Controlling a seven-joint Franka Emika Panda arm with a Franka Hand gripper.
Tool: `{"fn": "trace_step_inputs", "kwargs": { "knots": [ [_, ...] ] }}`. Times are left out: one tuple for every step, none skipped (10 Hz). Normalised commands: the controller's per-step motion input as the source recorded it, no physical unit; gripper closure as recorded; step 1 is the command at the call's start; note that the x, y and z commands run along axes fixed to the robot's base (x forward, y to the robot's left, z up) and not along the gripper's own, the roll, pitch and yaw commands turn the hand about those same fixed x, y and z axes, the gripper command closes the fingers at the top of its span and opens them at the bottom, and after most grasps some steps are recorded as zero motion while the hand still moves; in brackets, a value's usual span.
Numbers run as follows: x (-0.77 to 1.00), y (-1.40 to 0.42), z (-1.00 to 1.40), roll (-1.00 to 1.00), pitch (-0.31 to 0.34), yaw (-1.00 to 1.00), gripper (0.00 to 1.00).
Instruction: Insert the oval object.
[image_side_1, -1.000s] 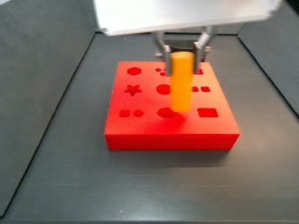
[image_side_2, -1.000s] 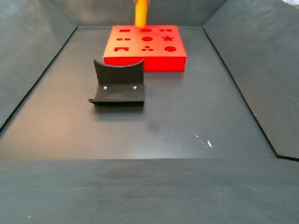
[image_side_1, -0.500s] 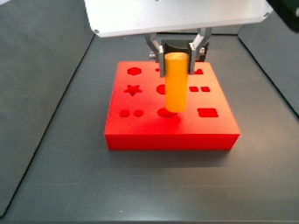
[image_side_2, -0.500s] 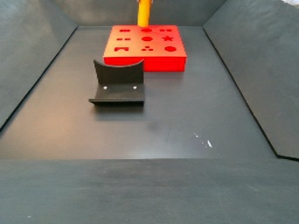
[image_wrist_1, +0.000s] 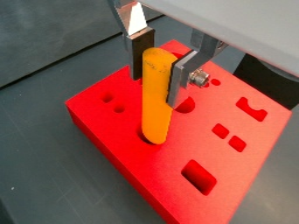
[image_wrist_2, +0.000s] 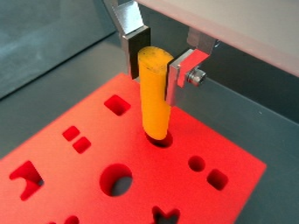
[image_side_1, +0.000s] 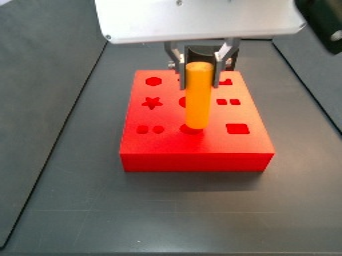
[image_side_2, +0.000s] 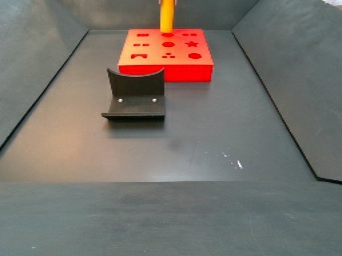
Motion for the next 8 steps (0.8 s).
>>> {"fn": "trace_step_inputs", "kwargs": {
  "knots": [
    [-0.24,0.00,-0.31,0.02,0.004,0.00,1.00],
    [-0.08,0.00,-0.27,0.00,0.000,0.00,1.00],
    [0.03,0.00,-0.31,0.02,0.000,0.00,1.00],
    [0.32,0.00,-0.33,0.01,0.000,0.05,1.00],
    [0.43,0.00,-0.34,0.01,0.000,0.12,1.00],
    [0.23,0.00,-0.34,0.04,0.000,0.10,1.00],
    [0.00,0.00,-0.31,0.04,0.000,0.00,1.00],
    [-0.10,0.00,-0.27,0.05,0.004,0.00,1.00]
  ]
}}
